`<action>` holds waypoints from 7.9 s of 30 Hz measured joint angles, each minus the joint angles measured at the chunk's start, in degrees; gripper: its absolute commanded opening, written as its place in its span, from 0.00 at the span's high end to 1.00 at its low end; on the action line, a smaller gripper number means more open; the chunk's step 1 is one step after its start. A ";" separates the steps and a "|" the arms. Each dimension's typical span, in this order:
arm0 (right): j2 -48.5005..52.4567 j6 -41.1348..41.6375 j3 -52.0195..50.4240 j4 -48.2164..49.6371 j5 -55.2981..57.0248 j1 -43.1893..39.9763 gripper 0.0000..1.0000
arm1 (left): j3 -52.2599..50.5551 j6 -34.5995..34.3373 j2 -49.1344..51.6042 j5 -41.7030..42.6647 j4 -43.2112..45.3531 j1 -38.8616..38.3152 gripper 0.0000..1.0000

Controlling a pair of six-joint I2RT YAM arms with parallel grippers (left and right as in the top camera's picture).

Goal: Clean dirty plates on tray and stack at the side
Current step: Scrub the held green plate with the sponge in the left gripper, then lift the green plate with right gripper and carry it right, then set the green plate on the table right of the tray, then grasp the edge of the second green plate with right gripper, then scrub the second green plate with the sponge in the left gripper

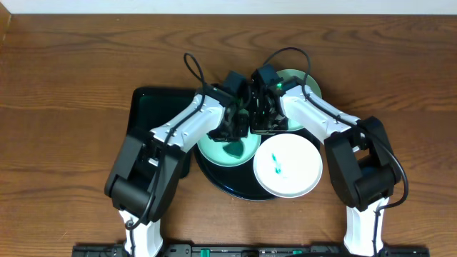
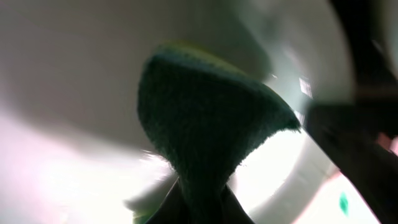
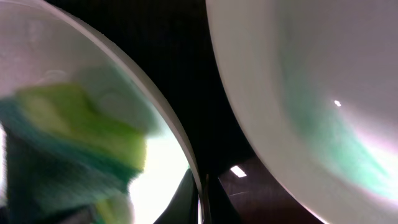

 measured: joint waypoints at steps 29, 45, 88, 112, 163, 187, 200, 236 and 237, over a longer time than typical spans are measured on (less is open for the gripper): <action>-2.82 -2.51 0.02 -0.26 8.41 2.36 0.99 | 3.69 -2.47 -20.24 -18.05 -18.93 23.71 0.93; -14.71 -3.41 0.61 -1.09 63.58 22.47 0.99 | 3.69 -2.25 -20.24 -18.05 -18.91 24.55 0.93; -28.83 -6.43 0.17 -9.46 5.07 -38.53 0.99 | 3.65 -7.34 -20.24 -18.03 -18.97 24.55 0.93; -17.46 -11.32 -19.02 5.22 3.48 -52.98 0.74 | 3.65 -7.48 -20.24 -18.05 -18.12 24.55 0.93; 2.23 -27.34 12.04 -1.81 7.91 -19.50 0.86 | 3.63 -2.45 -20.24 -18.03 -15.17 24.55 0.93; 2.23 -20.33 10.32 -2.91 -1.03 -13.68 0.99 | 3.63 -2.45 -20.13 -18.03 -14.82 24.55 0.93; 2.23 -10.58 8.83 -3.58 -2.45 -5.66 0.99 | 3.63 -2.54 -20.13 -16.26 -14.93 24.22 0.93; 1.51 -9.29 2.16 0.90 -2.32 -5.68 0.99 | 3.58 -6.16 2.71 -6.34 0.44 0.00 0.93; 1.51 -9.31 2.16 0.90 -2.32 -5.68 0.99 | 3.58 -6.12 2.73 -5.77 1.11 -0.24 0.93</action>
